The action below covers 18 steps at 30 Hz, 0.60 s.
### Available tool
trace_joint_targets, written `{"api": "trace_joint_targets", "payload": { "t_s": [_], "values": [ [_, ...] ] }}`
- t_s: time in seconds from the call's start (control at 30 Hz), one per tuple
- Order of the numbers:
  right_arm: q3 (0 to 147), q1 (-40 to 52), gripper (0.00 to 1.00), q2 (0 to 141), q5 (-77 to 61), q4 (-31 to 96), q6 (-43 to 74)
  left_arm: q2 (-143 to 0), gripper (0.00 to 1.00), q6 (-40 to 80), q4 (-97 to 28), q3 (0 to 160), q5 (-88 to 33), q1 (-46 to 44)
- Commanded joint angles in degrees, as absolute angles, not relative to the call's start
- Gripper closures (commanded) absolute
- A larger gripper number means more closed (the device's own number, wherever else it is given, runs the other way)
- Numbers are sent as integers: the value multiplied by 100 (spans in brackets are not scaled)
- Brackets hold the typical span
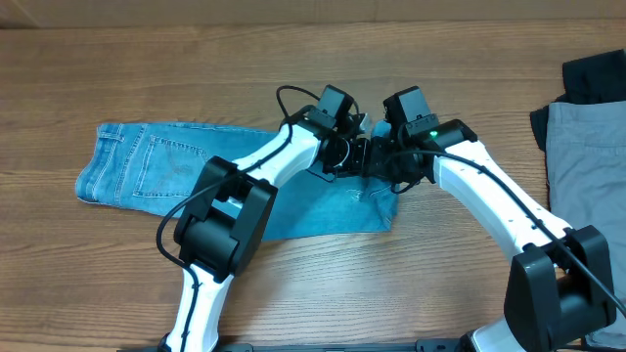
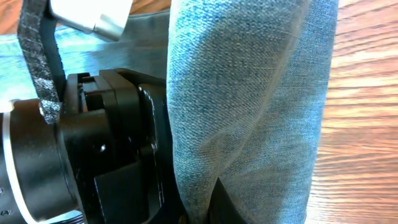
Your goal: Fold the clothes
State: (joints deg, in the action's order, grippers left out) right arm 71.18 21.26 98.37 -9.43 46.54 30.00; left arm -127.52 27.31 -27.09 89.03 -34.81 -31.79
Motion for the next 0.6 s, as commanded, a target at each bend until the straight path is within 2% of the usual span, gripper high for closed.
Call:
{"api": "trace_joint_targets", "payload": {
  "t_s": [0.0, 0.1, 0.17, 0.23, 0.27, 0.33, 0.37, 0.47, 0.5, 0.57],
  "values": [
    [7218, 2322, 96, 9837, -1653, 4447, 3033, -12693, 58, 2838, -2502, 8982, -4051, -3656],
    [7218, 2322, 96, 9837, -1682, 4401, 3050, -12693, 46, 2526, -2495, 8982, -4344, -3601],
    [7242, 2322, 96, 9837, -1684, 4399, 3050, -12685, 43, 2272, -2768, 8984, -4449, -3450],
    [7312, 2318, 96, 9802, -1723, 4414, 3048, -12685, 45, 2187, -3203, 8984, -4294, -3173],
    [7373, 2316, 96, 9754, -1723, 4449, 3048, -12685, 49, 2185, -3343, 8984, -4239, -3052],
    [7568, 2314, 96, 9616, -1723, 4558, 3048, -12687, 74, 2171, -3527, 8984, -4309, -2838],
    [7671, 2314, 96, 9546, -1723, 4624, 3050, -12687, 82, 2110, -3544, 8984, -4342, -2803],
    [7828, 2314, 96, 9445, -1723, 4794, 3050, -12687, 90, 2053, -3546, 8982, -4335, -2871],
    [7850, 2314, 96, 9428, -1726, 4856, 3048, -12689, 96, 2086, -3492, 8982, -4289, -2980],
    [7848, 2314, 96, 9428, -1726, 4888, 3050, -12698, 96, 2193, -3365, 8984, -4298, -3087]
  ]
}}
